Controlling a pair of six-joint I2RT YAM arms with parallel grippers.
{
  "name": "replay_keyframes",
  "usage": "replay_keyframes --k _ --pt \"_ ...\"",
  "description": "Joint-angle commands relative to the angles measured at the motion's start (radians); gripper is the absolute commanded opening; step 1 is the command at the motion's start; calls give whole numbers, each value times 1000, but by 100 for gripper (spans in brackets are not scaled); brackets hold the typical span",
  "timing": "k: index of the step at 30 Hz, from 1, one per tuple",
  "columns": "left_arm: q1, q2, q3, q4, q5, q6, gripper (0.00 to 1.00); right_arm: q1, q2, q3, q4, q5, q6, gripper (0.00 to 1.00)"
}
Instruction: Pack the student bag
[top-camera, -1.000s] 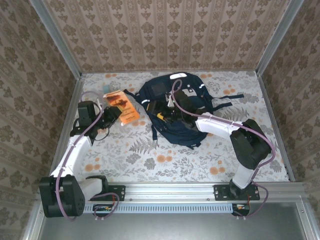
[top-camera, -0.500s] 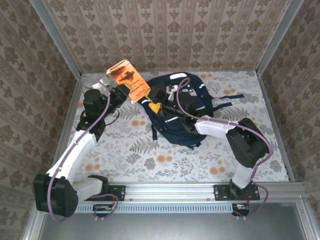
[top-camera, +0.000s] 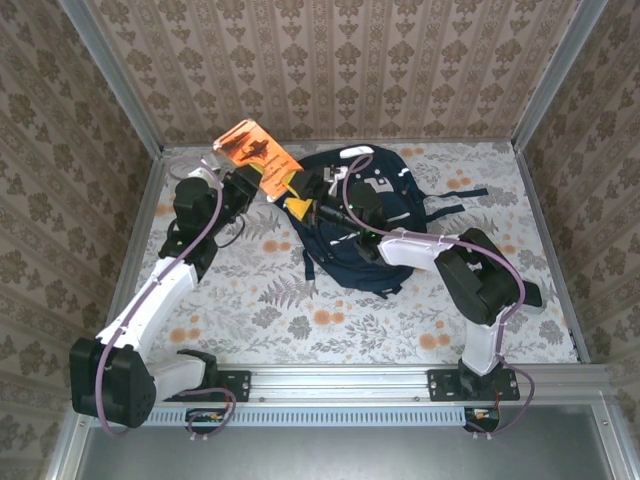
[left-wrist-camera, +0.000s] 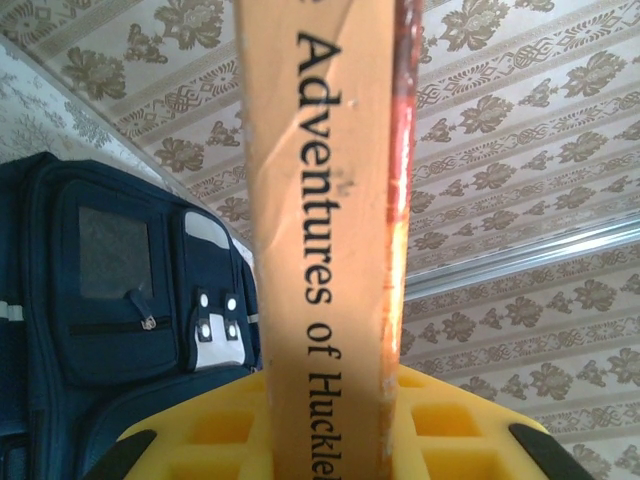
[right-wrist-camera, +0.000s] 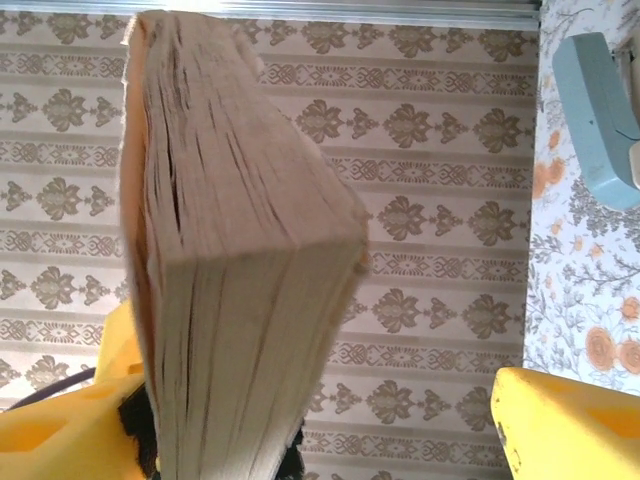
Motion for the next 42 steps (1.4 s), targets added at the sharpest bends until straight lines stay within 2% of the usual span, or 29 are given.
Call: replay_keyframes --k 1,5,11,12,14,17,20,22,24,29,32,34,42 --pt "-14 -6 -3 104 4 -48 16 7 16 41 46 7 27 83" --pt "-18 -7 -6 99 8 -57 16 -3 26 66 36 0 27 75" --pt "-22 -9 -16 81 1 -55 21 -27 28 86 20 -11 20 43" --pt "-22 -8 -12 72 8 -46 24 -27 22 85 7 -13 6 36" --pt "-20 -6 1 43 22 -12 31 -29 2 77 -42 -12 -42 28" --pt "-20 -9 48 -113 23 81 53 -41 -50 42 -161 22 -138 20" --pt "-20 -4 75 -242 14 177 75 -65 -122 -10 -265 63 -238 17" --pt "-22 8 99 -328 9 245 83 -85 -177 -38 -351 86 -318 16" --pt "-26 36 130 -408 15 336 87 -105 -242 -59 -460 113 -411 16" --pt "-79 151 233 -586 28 536 91 -179 -412 -110 -761 208 -630 16" --pt "-138 243 283 -577 120 611 91 -242 -524 -151 -907 268 -710 16" --pt "-202 311 334 -590 138 681 91 -294 -595 -177 -992 292 -739 16" --pt "-415 595 616 -767 -20 977 91 -526 -866 -272 -1292 335 -780 17"
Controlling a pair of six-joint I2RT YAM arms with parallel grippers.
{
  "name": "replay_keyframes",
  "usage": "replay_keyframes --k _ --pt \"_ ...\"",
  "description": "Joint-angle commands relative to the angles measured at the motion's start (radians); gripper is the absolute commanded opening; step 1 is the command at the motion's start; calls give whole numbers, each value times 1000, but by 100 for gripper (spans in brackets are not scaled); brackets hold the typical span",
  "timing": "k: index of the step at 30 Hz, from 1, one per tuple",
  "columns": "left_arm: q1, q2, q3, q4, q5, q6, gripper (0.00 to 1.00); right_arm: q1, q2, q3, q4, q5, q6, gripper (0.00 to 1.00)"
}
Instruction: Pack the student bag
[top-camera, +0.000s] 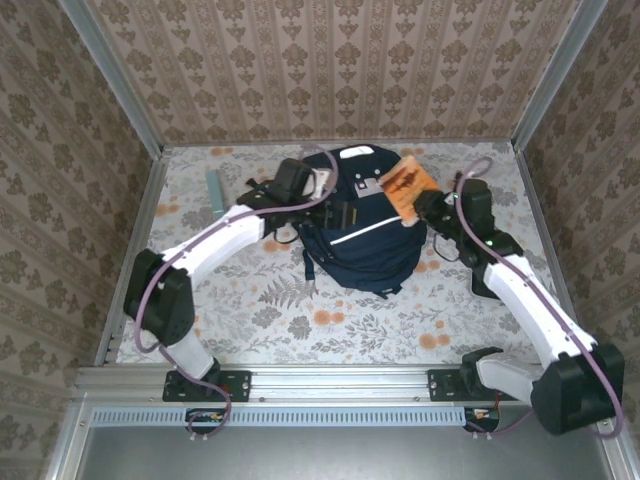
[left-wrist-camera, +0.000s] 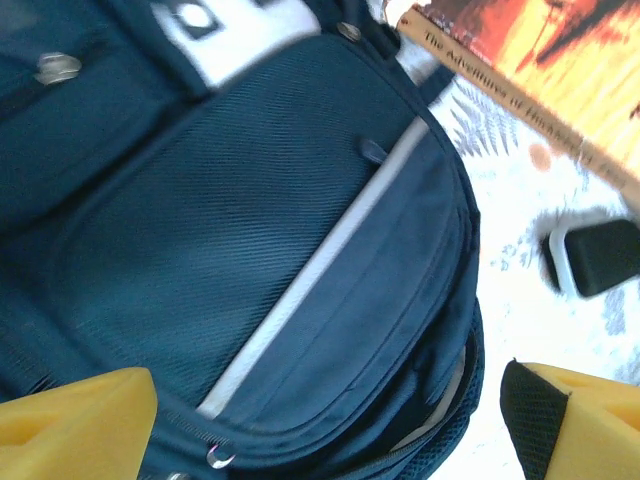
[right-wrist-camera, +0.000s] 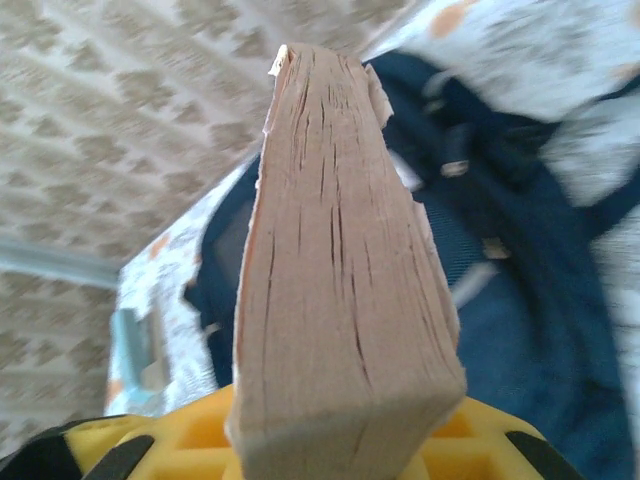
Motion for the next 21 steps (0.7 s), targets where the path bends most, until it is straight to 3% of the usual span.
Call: replay_keyframes --k 1,9,13,18,21 --pt "-61 86 124 -114 -66 203 91 -67 -103 -25 -169 36 -53 17" --pt "-212 342 390 -294 -267 433 81 -209 -241 -83 -287 6 -57 19" --pt "-246 400 434 -323 -294 504 73 -224 -255 -104 -288 -8 -46 19" --pt "-256 450 466 -345 -330 552 72 -227 -255 -121 -271 -21 -25 19" --pt "-256 472 473 -356 -293 599 70 -227 -252 -126 -268 -25 -17 19"
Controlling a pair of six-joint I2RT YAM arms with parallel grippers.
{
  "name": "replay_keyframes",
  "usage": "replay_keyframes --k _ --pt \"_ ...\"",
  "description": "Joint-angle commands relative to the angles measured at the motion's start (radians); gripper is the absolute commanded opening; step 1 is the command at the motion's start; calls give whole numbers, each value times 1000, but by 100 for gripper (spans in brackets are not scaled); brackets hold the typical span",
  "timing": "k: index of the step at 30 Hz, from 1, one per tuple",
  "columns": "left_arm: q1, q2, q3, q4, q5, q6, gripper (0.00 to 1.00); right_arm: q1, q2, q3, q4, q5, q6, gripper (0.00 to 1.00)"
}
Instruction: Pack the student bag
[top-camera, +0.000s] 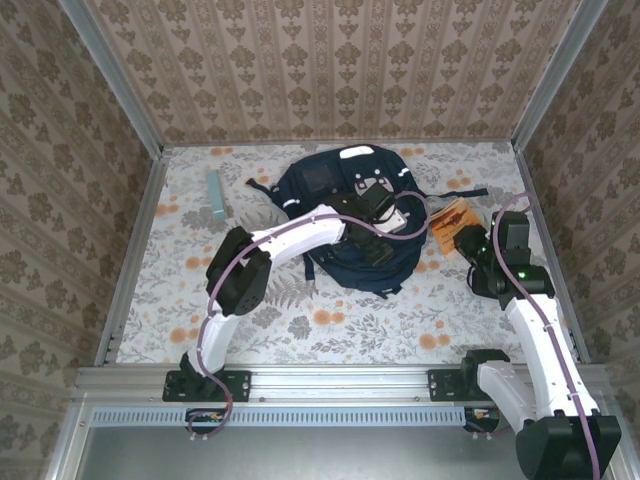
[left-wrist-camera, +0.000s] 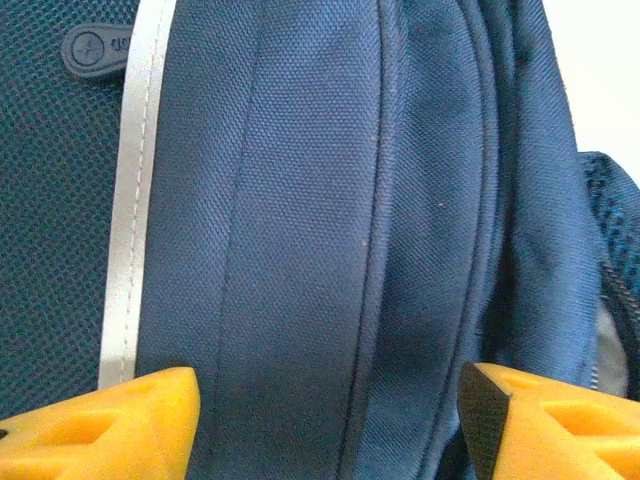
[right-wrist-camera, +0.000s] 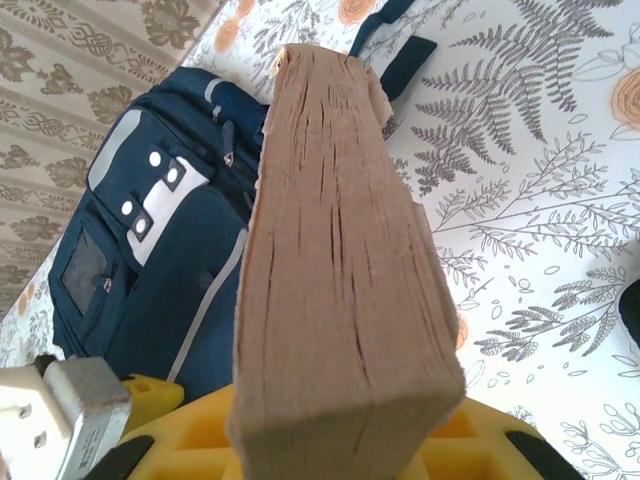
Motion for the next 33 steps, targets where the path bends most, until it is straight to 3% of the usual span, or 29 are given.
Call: replay_keyframes --k 1,6,14,24,27,33 --pt "2 24 37 -50 -10 103 70 -5 -17 -3 25 -23 11 19" --pt "6 64 57 -54 -68 156 66 -5 -19 -13 24 -41 17 19" --pt "9 37 52 0 -102 170 26 -5 -52 -7 -11 -15 14 20" --pt "23 -167 -25 226 -224 176 6 -5 -143 22 -142 79 -23 22" --pt "36 -199 -32 304 -277 155 5 -5 -166 15 -125 7 -32 23" --pt "40 -224 -19 434 -378 115 1 -3 -189 -46 35 -271 10 25"
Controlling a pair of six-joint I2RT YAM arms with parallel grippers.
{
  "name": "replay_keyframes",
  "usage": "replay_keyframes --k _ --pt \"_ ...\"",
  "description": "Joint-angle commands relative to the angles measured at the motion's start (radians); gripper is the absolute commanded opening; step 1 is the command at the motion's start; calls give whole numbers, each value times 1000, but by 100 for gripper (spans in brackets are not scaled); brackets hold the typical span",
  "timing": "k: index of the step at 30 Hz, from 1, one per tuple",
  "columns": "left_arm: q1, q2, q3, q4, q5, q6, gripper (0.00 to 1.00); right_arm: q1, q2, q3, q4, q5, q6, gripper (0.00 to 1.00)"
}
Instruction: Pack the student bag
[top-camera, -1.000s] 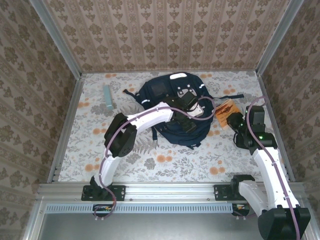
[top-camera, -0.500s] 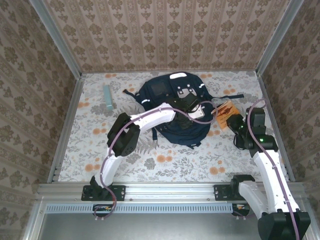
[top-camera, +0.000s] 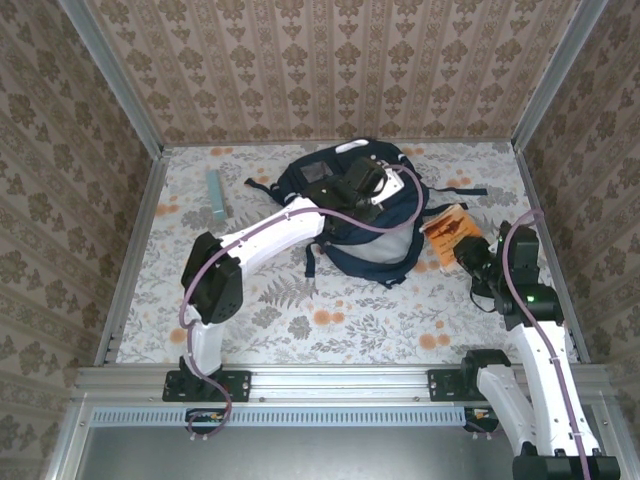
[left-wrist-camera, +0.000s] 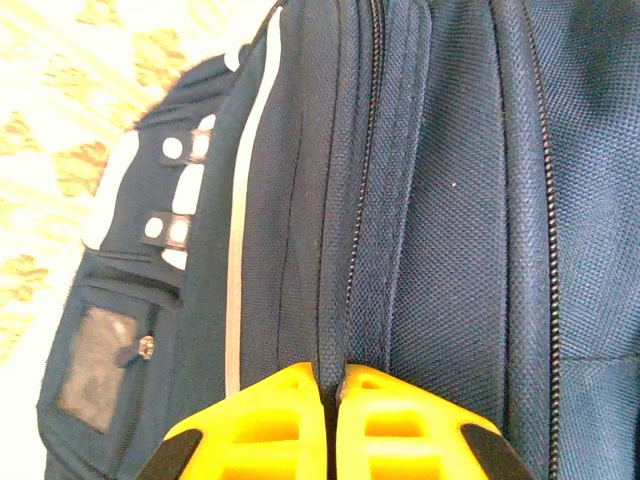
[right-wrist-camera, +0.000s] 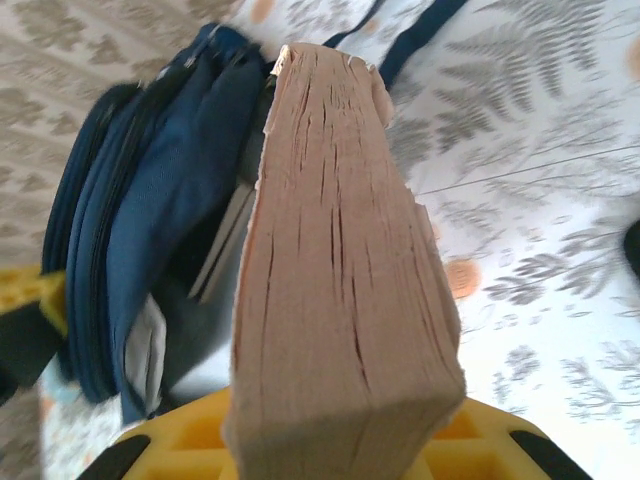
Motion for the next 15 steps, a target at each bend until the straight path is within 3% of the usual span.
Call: replay_keyframes --k 1,7,15 --pt "10 -52 22 192 -113 -34 0 -2 -16 -40 162 -197 39 25" --pt "11 -100 6 249 -98 -71 0 34 54 -149 439 -306 223 26" --pt "3 -194 -46 261 -47 -108 0 176 298 -175 798 -202 358 25"
